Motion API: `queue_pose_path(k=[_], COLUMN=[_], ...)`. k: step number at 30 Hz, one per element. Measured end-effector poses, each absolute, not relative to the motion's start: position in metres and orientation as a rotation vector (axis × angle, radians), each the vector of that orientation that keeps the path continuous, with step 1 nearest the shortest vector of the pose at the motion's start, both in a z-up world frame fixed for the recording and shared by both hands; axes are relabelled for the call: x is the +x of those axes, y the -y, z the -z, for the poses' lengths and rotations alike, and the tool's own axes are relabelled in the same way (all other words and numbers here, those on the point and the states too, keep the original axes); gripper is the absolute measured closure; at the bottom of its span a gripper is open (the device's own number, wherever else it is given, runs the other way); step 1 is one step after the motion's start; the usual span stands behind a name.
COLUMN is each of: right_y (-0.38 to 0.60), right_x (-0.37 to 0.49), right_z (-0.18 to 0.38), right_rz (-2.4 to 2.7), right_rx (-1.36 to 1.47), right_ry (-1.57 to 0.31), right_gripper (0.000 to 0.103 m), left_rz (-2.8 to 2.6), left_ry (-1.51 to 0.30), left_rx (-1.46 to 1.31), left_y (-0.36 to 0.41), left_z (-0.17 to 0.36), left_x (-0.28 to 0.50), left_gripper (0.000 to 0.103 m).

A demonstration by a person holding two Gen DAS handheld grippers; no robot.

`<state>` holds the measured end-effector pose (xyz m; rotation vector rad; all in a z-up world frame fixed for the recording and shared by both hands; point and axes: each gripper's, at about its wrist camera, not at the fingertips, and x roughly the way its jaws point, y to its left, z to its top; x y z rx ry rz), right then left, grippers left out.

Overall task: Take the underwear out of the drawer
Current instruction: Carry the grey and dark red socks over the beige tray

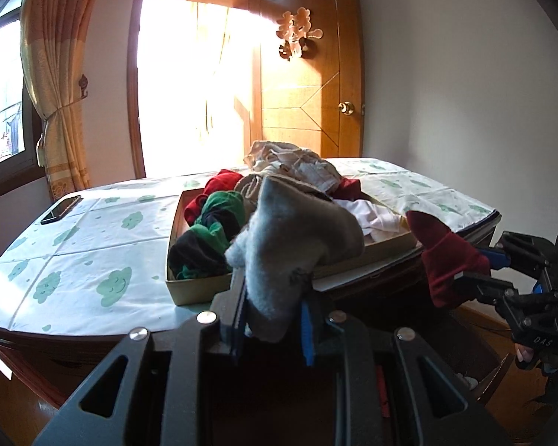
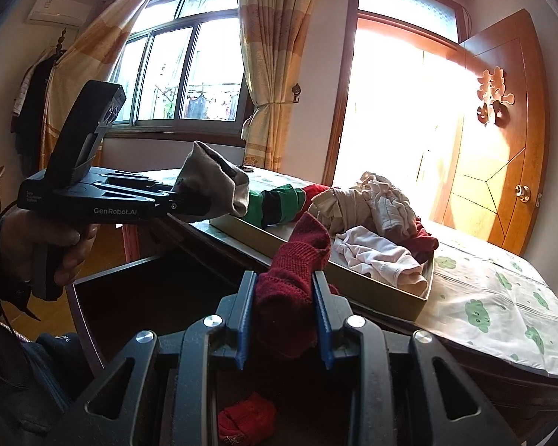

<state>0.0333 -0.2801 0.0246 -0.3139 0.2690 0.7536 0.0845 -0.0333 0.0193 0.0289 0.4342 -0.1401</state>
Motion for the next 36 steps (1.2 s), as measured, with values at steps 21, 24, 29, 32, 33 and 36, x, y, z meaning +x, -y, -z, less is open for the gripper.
queue_pose_path(k=[21, 24, 29, 32, 33, 36], right_y=[0.279, 0.28, 0.282, 0.282, 0.281, 0.282], right_x=[0.072, 0.079, 0.089, 0.096, 0.098, 0.106], right_z=[-0.064, -0.069, -0.075, -0.076, -0.077, -0.08], right_rz=[-0.732, -0.729, -0.724, -0.718, -0.716, -0.714], right_rx=[-0.266, -0.251, -0.224, -0.208, -0.203, -0.186], right_ry=[-0.273, -0.278, -0.291, -0.304, -0.306, -0.314], right_gripper=[0.072, 0.072, 0.072, 0.072, 0.072, 0.072], left_rz=[0.176, 0.167, 0.153, 0.15, 0.149, 0.15], left_ry=[-0.479, -0.486, -0.493, -0.497, -0.5, -0.51], left_rx=[0.062, 0.07, 0.09, 0.104, 0.106, 0.103], left_y=[0.044, 0.045, 0.048, 0.051, 0.051, 0.05], left_z=[-0.051, -0.052, -0.054, -0.055, -0.055, -0.055], left_x=[0.141, 0.149, 0.163, 0.169, 0.172, 0.18], left_gripper=[0.081, 0.081, 0.081, 0.081, 0.081, 0.081])
